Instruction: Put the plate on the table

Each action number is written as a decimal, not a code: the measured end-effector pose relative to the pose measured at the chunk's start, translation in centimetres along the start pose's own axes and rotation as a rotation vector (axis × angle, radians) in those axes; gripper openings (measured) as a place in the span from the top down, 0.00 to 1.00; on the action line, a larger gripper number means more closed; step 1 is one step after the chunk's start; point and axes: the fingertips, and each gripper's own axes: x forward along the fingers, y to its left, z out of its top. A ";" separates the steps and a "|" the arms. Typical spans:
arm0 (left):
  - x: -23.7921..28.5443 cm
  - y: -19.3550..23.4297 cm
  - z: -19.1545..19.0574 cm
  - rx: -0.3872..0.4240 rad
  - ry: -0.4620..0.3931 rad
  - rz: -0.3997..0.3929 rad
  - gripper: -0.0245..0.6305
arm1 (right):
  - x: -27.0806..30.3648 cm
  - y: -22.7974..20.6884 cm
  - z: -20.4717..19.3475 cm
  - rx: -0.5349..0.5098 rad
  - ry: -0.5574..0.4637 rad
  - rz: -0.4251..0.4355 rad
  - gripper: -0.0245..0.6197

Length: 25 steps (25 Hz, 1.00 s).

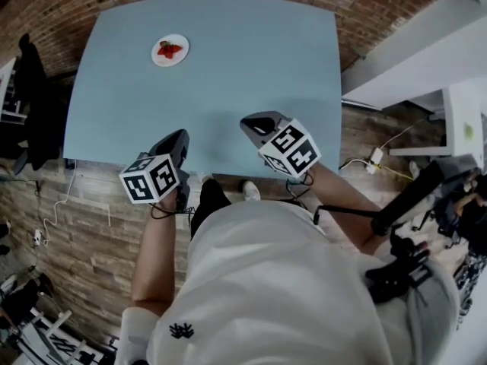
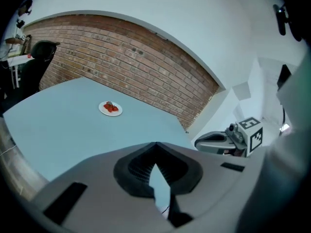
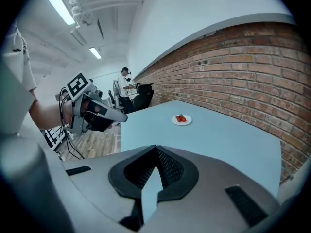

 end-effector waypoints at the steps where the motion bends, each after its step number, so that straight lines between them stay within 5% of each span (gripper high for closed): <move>1: -0.7 -0.9 -0.6 0.003 -0.006 -0.008 0.96 | -0.7 0.4 -0.4 -0.006 -0.001 0.003 0.95; 12: -4.2 -8.6 -5.5 0.007 -0.047 -0.097 0.96 | -5.9 3.1 -2.0 -0.080 -0.023 0.039 0.95; 25: -4.9 -10.4 -6.5 0.024 -0.063 -0.097 0.96 | -8.3 5.0 -2.5 -0.111 -0.037 0.051 0.95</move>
